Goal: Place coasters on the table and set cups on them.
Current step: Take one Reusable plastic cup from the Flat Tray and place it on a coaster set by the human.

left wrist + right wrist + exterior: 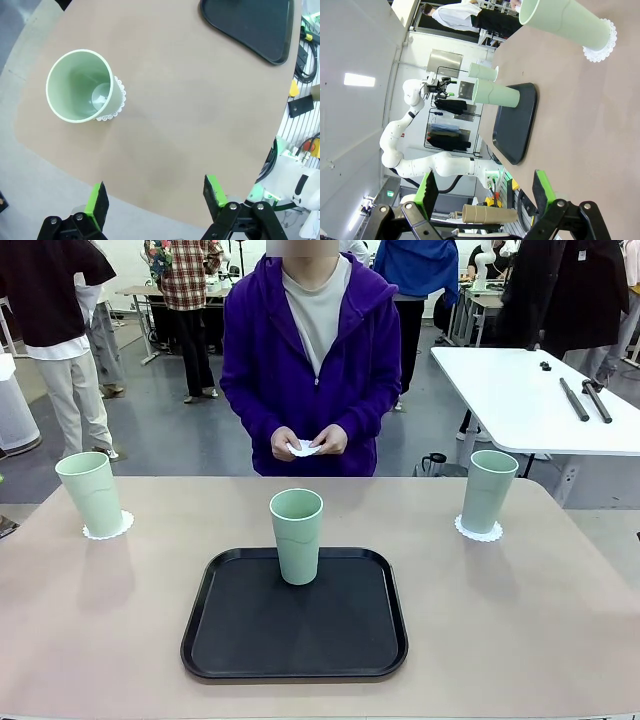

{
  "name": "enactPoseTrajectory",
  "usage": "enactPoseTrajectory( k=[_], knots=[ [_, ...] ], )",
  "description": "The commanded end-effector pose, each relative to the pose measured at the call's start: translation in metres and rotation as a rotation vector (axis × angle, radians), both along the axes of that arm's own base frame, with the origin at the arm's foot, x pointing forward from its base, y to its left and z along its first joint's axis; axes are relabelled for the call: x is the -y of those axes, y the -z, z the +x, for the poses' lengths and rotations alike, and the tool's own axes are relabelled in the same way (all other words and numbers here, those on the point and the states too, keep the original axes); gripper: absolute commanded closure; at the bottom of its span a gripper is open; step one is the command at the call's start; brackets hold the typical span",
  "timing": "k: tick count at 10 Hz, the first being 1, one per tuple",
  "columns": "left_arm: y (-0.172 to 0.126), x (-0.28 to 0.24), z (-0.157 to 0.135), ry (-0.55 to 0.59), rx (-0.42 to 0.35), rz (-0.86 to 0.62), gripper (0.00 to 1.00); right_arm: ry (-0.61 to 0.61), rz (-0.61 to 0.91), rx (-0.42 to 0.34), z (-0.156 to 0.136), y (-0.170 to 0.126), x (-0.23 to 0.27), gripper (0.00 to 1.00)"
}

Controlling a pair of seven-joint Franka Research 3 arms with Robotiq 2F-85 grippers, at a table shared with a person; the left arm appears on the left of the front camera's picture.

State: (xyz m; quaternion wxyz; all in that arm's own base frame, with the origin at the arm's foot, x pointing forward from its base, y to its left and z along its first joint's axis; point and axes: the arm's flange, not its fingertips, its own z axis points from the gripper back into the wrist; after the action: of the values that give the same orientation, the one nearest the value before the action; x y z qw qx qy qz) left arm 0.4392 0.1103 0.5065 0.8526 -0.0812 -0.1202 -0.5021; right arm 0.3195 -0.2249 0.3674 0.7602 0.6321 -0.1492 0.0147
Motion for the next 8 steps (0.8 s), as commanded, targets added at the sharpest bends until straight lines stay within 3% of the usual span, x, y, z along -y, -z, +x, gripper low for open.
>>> enactPoseTrajectory(
  k=[1, 6, 8],
  knots=[
    [-0.001, 0.001, 0.002, 0.006, 0.011, 0.007, 0.00, 0.003, 0.003, 0.005, -0.001, -0.001, 0.001, 0.00],
    [0.000, 0.001, 0.000, 0.003, 0.000, -0.001, 0.00, 0.003, 0.003, 0.005, -0.001, -0.001, 0.001, 0.00],
    [-0.002, 0.024, -0.018, -0.261, -0.016, 0.171, 0.00, 0.003, 0.003, 0.005, -0.001, -0.001, 0.001, 0.00]
  ],
)
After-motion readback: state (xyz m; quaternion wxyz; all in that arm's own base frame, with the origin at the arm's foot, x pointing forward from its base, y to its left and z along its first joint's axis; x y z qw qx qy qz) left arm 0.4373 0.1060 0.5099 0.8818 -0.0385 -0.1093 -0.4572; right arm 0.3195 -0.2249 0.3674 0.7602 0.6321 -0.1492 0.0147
